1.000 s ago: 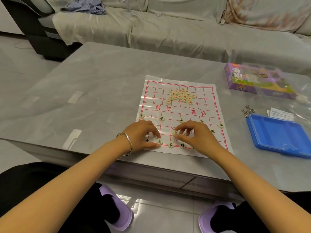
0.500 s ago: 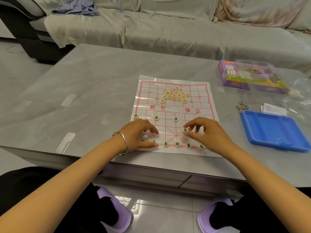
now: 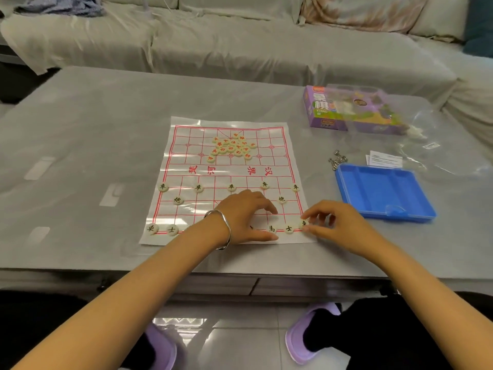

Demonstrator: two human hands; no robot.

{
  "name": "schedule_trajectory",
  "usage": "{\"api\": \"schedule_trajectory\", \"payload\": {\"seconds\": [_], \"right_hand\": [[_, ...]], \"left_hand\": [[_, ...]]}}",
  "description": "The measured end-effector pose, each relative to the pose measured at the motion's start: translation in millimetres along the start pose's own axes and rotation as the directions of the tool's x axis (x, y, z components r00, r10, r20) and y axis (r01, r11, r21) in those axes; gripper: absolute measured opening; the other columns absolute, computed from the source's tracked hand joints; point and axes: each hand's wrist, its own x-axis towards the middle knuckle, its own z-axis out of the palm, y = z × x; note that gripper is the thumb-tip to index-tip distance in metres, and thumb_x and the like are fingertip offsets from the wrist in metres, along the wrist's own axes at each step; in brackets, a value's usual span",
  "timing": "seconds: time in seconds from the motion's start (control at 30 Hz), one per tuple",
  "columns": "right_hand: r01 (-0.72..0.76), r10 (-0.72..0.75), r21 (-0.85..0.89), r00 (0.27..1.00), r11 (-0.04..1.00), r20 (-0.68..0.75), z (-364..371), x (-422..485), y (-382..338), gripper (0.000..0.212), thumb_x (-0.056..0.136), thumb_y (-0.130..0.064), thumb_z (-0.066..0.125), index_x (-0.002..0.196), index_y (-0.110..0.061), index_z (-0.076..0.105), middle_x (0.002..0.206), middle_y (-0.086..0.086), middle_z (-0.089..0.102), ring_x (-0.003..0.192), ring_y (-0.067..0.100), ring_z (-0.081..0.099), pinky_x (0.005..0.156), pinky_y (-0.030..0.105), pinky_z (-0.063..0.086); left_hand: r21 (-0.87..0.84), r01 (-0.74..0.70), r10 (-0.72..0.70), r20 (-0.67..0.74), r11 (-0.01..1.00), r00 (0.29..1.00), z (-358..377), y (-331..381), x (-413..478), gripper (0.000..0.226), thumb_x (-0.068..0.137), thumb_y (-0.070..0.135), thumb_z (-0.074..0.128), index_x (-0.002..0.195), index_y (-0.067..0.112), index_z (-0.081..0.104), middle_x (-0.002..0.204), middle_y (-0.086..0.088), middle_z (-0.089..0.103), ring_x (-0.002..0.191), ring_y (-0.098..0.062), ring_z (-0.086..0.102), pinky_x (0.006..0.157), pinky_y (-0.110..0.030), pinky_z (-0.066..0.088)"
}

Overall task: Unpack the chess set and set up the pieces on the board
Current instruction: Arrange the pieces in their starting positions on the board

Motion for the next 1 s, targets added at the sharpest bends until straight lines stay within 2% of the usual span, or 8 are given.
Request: {"api": "schedule_trajectory", "payload": {"seconds": [0.77,1.0], "right_hand": [[0.034,-0.032,0.025,0.997,0.999,-0.075,9.9,-10.7,17.2,0.022,0.079,-0.036,0.071,0.097,-0.035,0.06,0.093,-0.014,0.057,0.081,0.004,0.053,0.068,0.011,0.043],[0.031,-0.013,0.111,0.987,0.993,-0.159,-4.0,-10.2,2.1,0.023,0.081,-0.031,0.069,0.101,-0.033,0.059,0.104,-0.011,0.055,0.084,0.006,0.055,0.07,0.013,0.044]], "left_hand": [[0.005,0.026,-0.026,0.055,1.0,0.998,5.1,10.2,11.9,0.053,0.077,0.054,0.063,0.123,0.031,0.051,0.127,0.008,0.05,0.111,-0.012,0.045,0.095,-0.029,0.043],[-0.019,0.097,-0.097,0.001,0.995,0.995,-22.7,0.9,-9.8,0.046,0.079,0.052,0.061,0.12,0.033,0.053,0.128,0.009,0.05,0.113,-0.011,0.046,0.096,-0.03,0.042]]}}
